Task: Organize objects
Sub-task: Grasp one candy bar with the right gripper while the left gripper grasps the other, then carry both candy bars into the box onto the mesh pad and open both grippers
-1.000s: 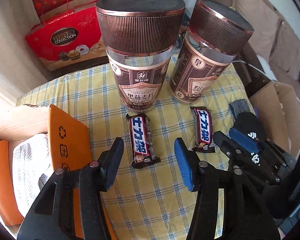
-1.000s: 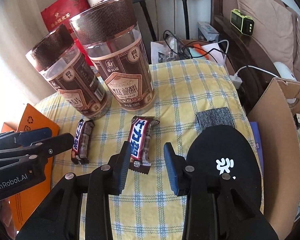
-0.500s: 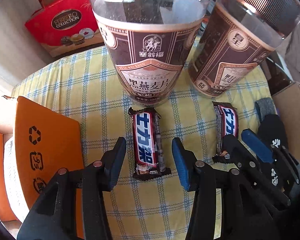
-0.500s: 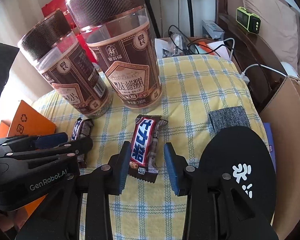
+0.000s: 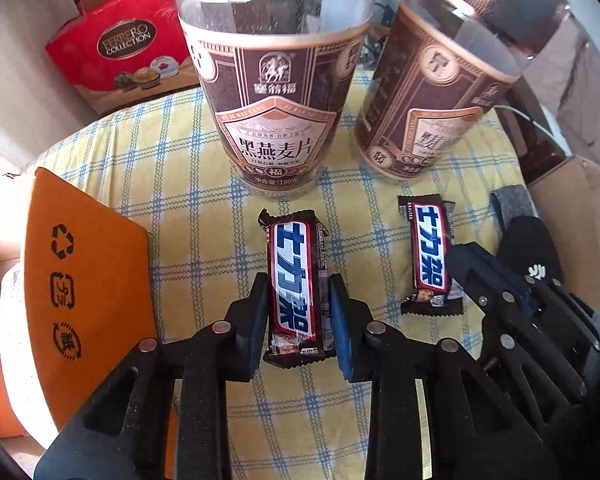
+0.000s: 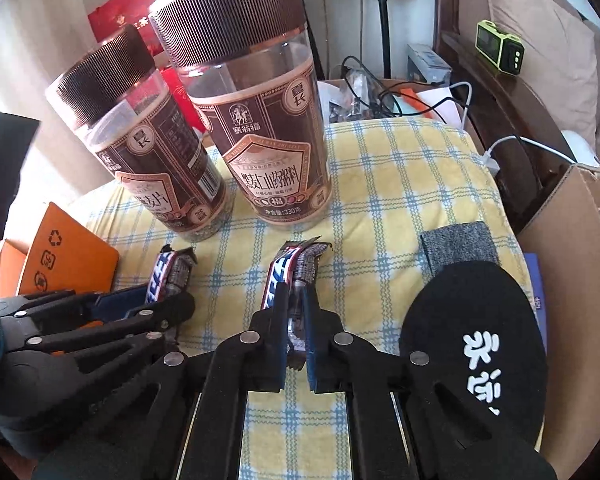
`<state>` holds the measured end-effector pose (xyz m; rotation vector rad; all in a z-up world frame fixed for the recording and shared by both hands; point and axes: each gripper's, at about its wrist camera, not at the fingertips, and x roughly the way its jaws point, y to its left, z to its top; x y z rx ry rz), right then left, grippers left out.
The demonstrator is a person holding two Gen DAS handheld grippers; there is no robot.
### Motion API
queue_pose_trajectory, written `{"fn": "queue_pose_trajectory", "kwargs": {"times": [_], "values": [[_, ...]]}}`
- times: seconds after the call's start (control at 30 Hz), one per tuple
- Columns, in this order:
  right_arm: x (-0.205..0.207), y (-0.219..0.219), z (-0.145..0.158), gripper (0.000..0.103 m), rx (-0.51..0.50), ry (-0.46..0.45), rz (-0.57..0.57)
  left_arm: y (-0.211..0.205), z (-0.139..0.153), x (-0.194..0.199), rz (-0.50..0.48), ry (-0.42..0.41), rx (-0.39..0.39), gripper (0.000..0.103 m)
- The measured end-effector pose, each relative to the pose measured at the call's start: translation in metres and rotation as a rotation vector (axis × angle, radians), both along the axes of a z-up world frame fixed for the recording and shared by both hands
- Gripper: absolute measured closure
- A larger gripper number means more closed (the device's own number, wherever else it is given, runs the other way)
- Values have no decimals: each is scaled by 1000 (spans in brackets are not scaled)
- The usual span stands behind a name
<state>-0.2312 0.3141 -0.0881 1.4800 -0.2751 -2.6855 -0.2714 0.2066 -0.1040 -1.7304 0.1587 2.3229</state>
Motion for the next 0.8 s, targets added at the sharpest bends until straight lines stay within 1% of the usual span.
{"fn": "queue_pose_trajectory", "kwargs": {"times": [0.03,0.1,0.13,0.17,0.2,0.23,0.3,0.37,0.4,0.43,0.47,0.57,0.67,0.8], "values": [[1,0,0,97,19,-6,-4,0,5,3,-5,9,4,76],[3,0,1,92,44,-7,-13,-1,17,8,-14,34,3,76],[4,1,2,87,61,-2,-22,-2,23,11,-19,49,3,76],[3,1,1,77,79,-5,-29,-3,28,13,-23,59,8,76],[3,0,1,72,80,-7,-29,-9,35,11,-26,64,14,76],[3,0,0,63,73,-7,-27,-11,39,14,-29,70,21,76],[1,-1,-1,63,63,-9,-20,-14,47,17,-35,81,35,76],[-3,-3,-6,63,80,-19,-17,-19,55,20,-36,97,37,76],[-5,-4,-10,63,94,-29,-19,-24,56,15,-35,103,37,76],[-6,-5,-14,67,101,-39,-23,-27,57,15,-33,109,36,76],[-8,-6,-17,75,93,-41,-20,-27,62,21,-30,114,36,76],[-6,-5,-20,75,90,-39,-37,-30,63,27,-24,113,45,76],[0,-2,-13,75,66,-28,-39,-38,67,30,-20,114,56,76],[13,-3,10,75,69,15,-41,-47,71,32,-12,120,80,76]]}}
